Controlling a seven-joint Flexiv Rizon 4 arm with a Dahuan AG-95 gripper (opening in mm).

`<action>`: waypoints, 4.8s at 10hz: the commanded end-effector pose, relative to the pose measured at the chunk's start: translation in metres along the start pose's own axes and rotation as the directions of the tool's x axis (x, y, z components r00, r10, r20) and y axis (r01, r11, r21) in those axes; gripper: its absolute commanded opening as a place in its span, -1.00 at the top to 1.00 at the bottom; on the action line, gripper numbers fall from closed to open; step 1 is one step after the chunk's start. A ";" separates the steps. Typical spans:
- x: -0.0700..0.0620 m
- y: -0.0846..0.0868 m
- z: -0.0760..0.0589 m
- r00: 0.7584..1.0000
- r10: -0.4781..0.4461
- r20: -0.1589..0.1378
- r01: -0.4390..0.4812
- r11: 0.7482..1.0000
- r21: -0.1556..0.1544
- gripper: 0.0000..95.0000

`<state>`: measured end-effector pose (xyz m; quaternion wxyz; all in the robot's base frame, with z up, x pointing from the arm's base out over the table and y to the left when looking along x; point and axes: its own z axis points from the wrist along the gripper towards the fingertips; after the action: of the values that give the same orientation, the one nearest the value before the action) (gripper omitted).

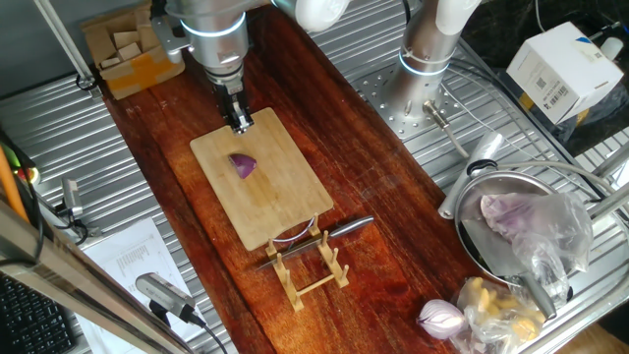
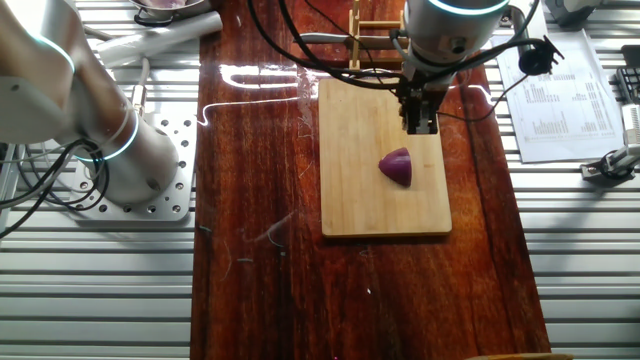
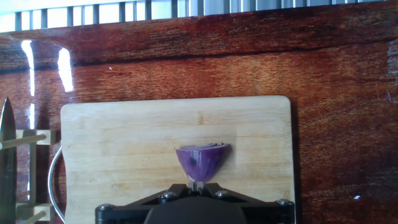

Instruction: Chop the onions

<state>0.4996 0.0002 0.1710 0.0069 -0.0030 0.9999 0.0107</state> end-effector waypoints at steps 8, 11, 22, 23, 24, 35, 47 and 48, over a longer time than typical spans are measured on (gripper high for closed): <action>0.000 0.000 0.000 1.000 0.002 -0.001 -0.002 1.000 0.000 1.00; 0.000 0.000 0.001 1.000 0.003 -0.002 -0.003 1.000 0.002 1.00; 0.002 0.004 0.007 1.000 0.011 -0.007 -0.010 0.998 0.064 1.00; 0.002 0.005 0.007 1.000 0.001 -0.007 0.000 0.998 0.064 1.00; 0.003 0.004 0.007 1.000 -0.001 -0.006 0.001 0.998 0.063 1.00; 0.006 0.019 0.013 0.994 -0.109 -0.016 0.109 0.994 0.004 1.00; 0.009 0.103 0.027 0.990 -0.120 -0.079 0.116 0.992 -0.057 1.00; 0.009 0.122 0.029 0.993 -0.090 -0.078 0.086 0.995 -0.051 1.00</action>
<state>0.4900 0.1148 0.1466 -0.0500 -0.0767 0.9947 0.0458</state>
